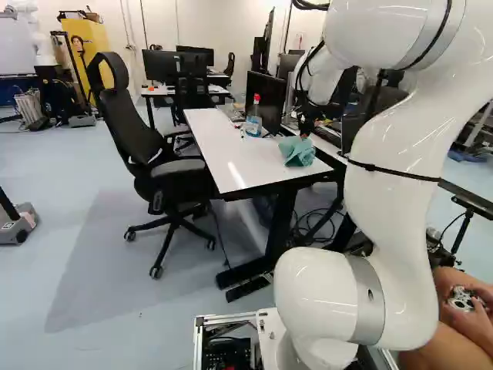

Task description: Clean the table with the green towel

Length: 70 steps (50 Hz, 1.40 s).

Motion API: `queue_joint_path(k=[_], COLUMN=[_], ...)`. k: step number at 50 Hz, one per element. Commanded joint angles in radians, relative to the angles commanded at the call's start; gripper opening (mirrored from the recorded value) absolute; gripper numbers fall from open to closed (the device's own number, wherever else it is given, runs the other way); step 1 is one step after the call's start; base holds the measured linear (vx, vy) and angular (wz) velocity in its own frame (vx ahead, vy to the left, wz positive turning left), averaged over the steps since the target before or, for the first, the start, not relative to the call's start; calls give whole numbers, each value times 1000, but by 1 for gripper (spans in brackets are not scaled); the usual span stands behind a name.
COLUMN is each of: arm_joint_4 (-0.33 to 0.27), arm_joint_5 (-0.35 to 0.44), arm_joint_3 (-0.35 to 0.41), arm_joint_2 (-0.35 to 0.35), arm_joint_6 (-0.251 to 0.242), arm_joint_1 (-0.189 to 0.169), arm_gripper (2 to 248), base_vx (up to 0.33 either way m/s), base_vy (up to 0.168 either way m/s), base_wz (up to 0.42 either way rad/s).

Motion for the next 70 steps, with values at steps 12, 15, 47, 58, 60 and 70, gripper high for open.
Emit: queue_joint_path(k=[12, 15, 47, 58, 60, 70], arm_joint_4=[0, 0, 0, 0, 0, 0], arm_joint_5=[0, 0, 0, 0, 0, 0], arm_joint_3=[-24, -24, -24, -24, -24, -24], arm_joint_2=[-19, -19, -19, -19, -19, -19], arm_joint_6=[0, 0, 0, 0, 0, 0], arm_joint_1=[-28, -28, -28, -28, -28, -28], arm_gripper=[21, 21, 112, 184, 222, 247], base_vx=[0, 0, 0, 0, 0, 0], base_vy=[0, 0, 0, 0, 0, 0], base_wz=[0, 0, 0, 0, 0, 0])
